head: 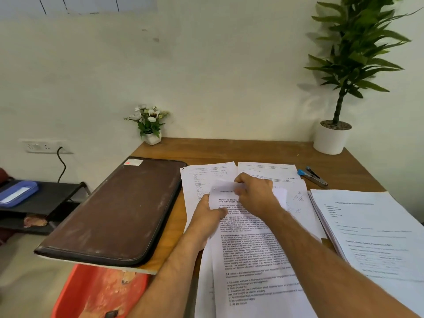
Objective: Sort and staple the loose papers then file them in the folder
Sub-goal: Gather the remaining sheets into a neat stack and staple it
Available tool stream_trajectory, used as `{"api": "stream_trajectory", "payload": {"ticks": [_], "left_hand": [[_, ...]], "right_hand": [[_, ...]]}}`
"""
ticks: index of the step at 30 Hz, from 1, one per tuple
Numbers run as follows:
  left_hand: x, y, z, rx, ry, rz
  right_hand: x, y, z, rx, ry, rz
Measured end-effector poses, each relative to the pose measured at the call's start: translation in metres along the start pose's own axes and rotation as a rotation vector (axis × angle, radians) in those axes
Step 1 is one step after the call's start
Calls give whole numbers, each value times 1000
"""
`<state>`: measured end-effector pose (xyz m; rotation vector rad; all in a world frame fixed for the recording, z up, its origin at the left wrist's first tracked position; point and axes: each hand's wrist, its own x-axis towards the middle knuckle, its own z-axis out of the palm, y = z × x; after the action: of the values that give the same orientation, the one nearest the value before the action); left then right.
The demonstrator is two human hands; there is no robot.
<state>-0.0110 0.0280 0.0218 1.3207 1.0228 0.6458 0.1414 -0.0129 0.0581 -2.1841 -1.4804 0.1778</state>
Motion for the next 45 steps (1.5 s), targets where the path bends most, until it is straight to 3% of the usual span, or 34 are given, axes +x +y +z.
{"api": "stream_trajectory", "payload": {"ticks": [8, 14, 19, 27, 32, 35, 38, 43, 45], "left_hand": [[2, -10, 8, -94, 55, 103], [1, -18, 10, 167, 84, 168], [-3, -20, 9, 241, 282, 273], [2, -17, 11, 462, 398, 391], [19, -6, -3, 547, 592, 340], [30, 3, -7, 627, 536, 146], [42, 3, -8, 613, 536, 100], [41, 8, -8, 382, 626, 265], [31, 11, 3, 502, 598, 448]], "right_hand": [[5, -5, 3, -9, -89, -29], [-3, 9, 16, 35, -6, -76], [-17, 19, 33, 109, 142, -109], [-13, 27, 45, 66, 165, -112], [-14, 27, 51, 34, 131, -145], [-16, 30, 51, 21, 143, -158], [-18, 33, 52, 26, 178, -171], [-21, 33, 56, 92, 286, -187], [-24, 35, 55, 128, 358, -187]]}}
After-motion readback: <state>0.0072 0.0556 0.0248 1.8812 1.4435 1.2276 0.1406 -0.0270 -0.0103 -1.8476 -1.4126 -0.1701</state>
